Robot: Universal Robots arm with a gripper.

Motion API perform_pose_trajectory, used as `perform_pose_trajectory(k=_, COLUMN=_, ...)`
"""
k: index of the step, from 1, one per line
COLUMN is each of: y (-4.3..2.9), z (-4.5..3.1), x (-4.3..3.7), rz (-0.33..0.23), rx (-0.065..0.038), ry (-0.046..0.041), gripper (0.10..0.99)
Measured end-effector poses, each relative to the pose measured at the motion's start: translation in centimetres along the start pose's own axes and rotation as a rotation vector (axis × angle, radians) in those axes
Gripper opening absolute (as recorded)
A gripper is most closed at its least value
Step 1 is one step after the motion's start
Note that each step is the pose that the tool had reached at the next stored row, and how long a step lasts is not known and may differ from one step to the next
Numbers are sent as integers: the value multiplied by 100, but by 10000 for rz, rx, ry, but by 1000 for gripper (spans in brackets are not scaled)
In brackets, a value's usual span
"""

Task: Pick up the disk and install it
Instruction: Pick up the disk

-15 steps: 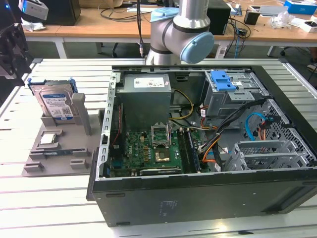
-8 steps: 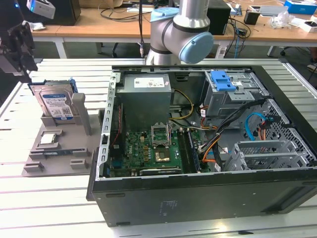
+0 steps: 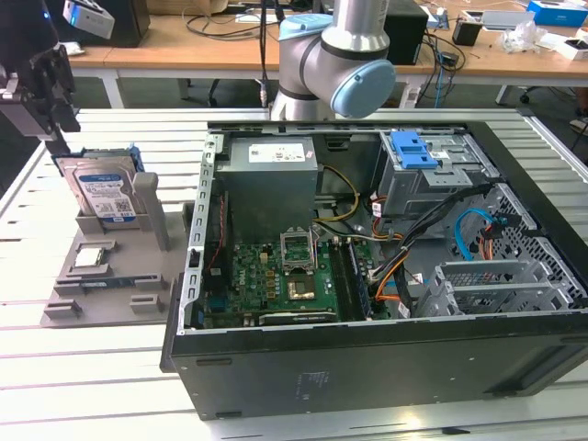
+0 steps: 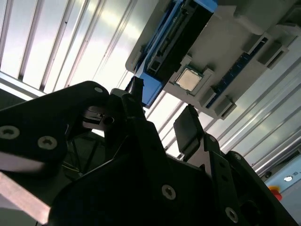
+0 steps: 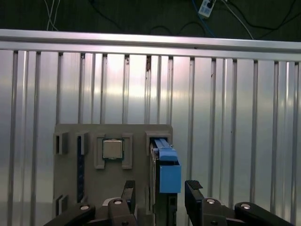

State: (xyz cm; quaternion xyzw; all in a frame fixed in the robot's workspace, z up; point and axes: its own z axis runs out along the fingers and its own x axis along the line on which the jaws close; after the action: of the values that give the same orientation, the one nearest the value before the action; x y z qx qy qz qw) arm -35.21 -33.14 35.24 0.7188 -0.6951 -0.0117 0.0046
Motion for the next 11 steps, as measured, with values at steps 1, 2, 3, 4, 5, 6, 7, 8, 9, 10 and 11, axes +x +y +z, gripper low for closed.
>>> perform_pose_trajectory(k=1, y=-4, z=9, x=-3, rz=0, rx=-2, ry=1, gripper=541)
perform_pose_trajectory(k=2, y=-8, z=20, x=-4, rz=-1, rx=-1, ry=0, gripper=541)
perform_pose_trajectory(k=3, y=-10, z=27, x=-5, rz=-1, rx=-1, ry=1, gripper=541)
perform_pose_trajectory(k=4, y=-11, z=35, x=-6, rz=0, rx=-2, ry=1, gripper=541)
perform_pose_trajectory(k=5, y=-12, z=43, x=-6, rz=0, rx=-3, ry=1, gripper=541)
perform_pose_trajectory(k=6, y=-13, z=54, x=-7, rz=1, rx=-2, ry=1, gripper=541)
perform_pose_trajectory(k=7, y=-14, z=62, x=-7, rz=2, rx=-2, ry=1, gripper=541)
perform_pose_trajectory(k=8, y=-14, z=70, x=-7, rz=2, rx=-2, ry=1, gripper=541)
perform_pose_trajectory(k=9, y=-16, z=78, x=-7, rz=2, rx=-2, ry=1, gripper=541)
perform_pose_trajectory(k=10, y=-17, z=89, x=-6, rz=1, rx=-2, ry=1, gripper=541)
perform_pose_trajectory(k=11, y=-18, z=99, x=-6, rz=1, rx=-2, ry=1, gripper=541)
